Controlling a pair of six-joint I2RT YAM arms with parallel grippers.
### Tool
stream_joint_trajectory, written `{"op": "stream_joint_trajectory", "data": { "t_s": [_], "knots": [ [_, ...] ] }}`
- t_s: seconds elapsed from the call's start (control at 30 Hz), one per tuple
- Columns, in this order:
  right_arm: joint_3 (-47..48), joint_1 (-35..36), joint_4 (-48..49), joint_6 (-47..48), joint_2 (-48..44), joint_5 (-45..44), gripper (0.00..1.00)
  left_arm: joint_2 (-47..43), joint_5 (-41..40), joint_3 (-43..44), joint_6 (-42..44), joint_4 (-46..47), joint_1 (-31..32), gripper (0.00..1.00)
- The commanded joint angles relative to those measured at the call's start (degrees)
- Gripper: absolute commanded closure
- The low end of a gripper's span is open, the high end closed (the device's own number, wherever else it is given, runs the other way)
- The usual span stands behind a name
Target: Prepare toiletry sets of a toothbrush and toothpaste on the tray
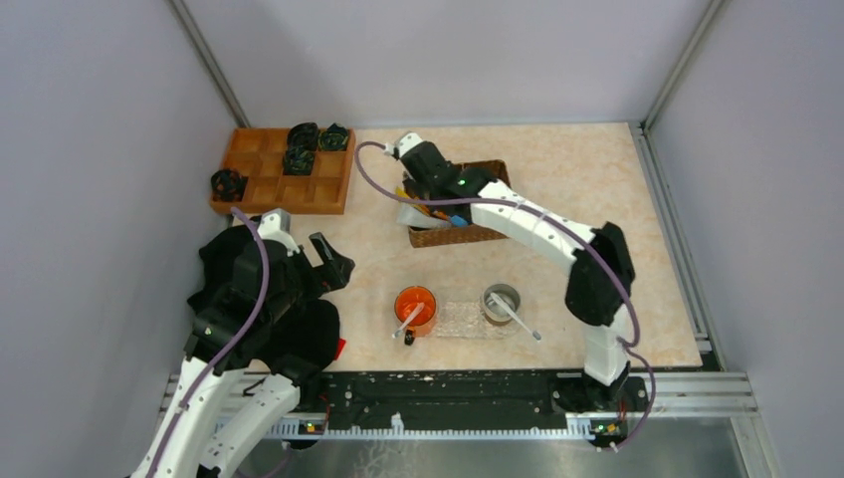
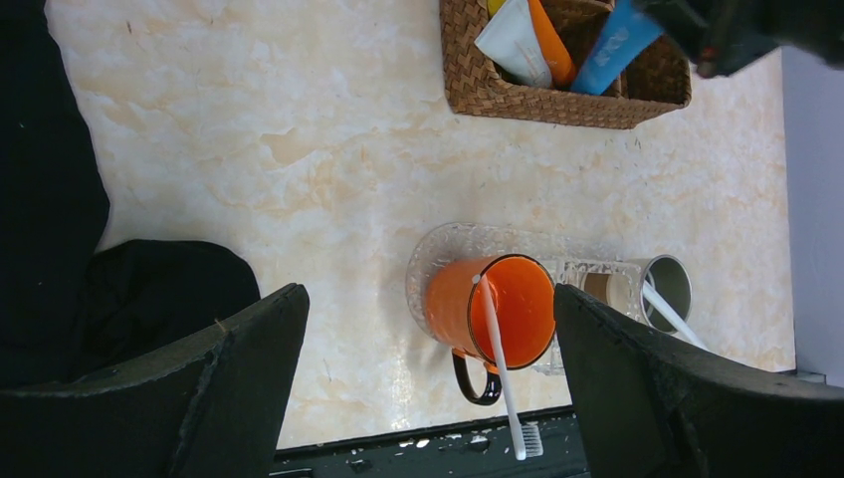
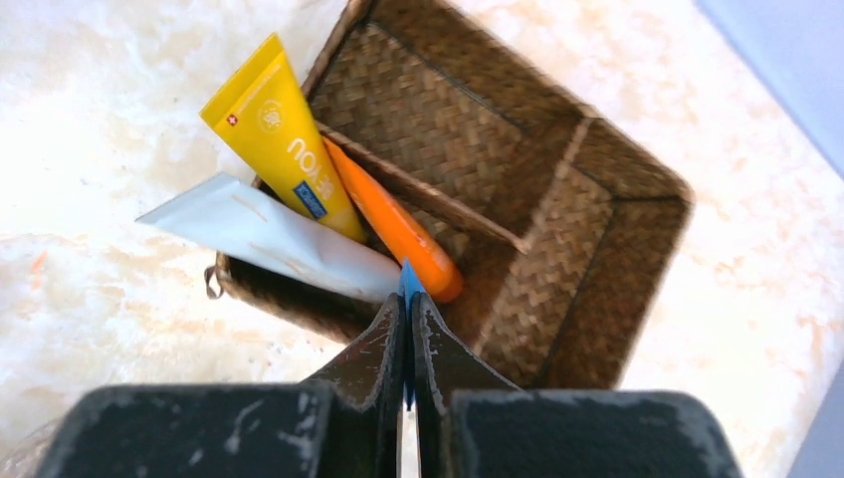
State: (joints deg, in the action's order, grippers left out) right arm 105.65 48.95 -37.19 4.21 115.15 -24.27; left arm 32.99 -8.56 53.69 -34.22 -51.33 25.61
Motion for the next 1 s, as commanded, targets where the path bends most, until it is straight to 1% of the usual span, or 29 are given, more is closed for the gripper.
{"op": "stream_joint_trajectory", "data": {
  "t_s": [0.0, 0.2, 0.37, 0.53, 0.6, 0.73, 0.83, 0.97],
  "knots": [
    [-4.09, -0.32, 7.94, -1.10, -16.40, -1.56, 1.00, 0.00, 0.59, -1.05, 0.39, 1.71, -0.13, 0.01],
    [-12.47, -0.27, 10.99, -3.48, -29.15, 3.24, 1.00, -0.10, 1.07, -1.05, 0.12, 1.77, -0.13, 0.01],
    [-23.87, -0.30, 16.08, -8.03, -42.81, 10.04, 1.00, -0.12, 1.29, -1.42, 0.03, 1.97, -0.17, 0.01],
    [-35.58, 0.05, 20.49, -13.60, -52.01, 17.86, 1.00, -0.12, 2.45, -2.71, -0.23, 2.79, -0.13, 0.01],
    [-40.28, 0.67, 22.11, -15.19, -54.57, 18.85, 1.00, -0.18, 3.02, -3.19, -0.15, 3.36, -0.18, 0.01],
    [-47.61, 2.86, 24.74, -16.89, -58.36, 18.18, 1.00, -0.19, 3.54, -3.78, -0.15, 4.02, -0.18, 0.01],
    [-50.56, 5.00, 25.76, -17.24, -59.38, 17.66, 1.00, -0.22, 3.72, -4.18, -0.15, 4.02, -0.13, 0.01],
    [-51.37, 9.10, 26.04, -15.90, -58.90, 14.75, 1.00, -0.26, 3.85, -4.55, -0.31, 4.05, -0.16, 0.01]
  ]
}}
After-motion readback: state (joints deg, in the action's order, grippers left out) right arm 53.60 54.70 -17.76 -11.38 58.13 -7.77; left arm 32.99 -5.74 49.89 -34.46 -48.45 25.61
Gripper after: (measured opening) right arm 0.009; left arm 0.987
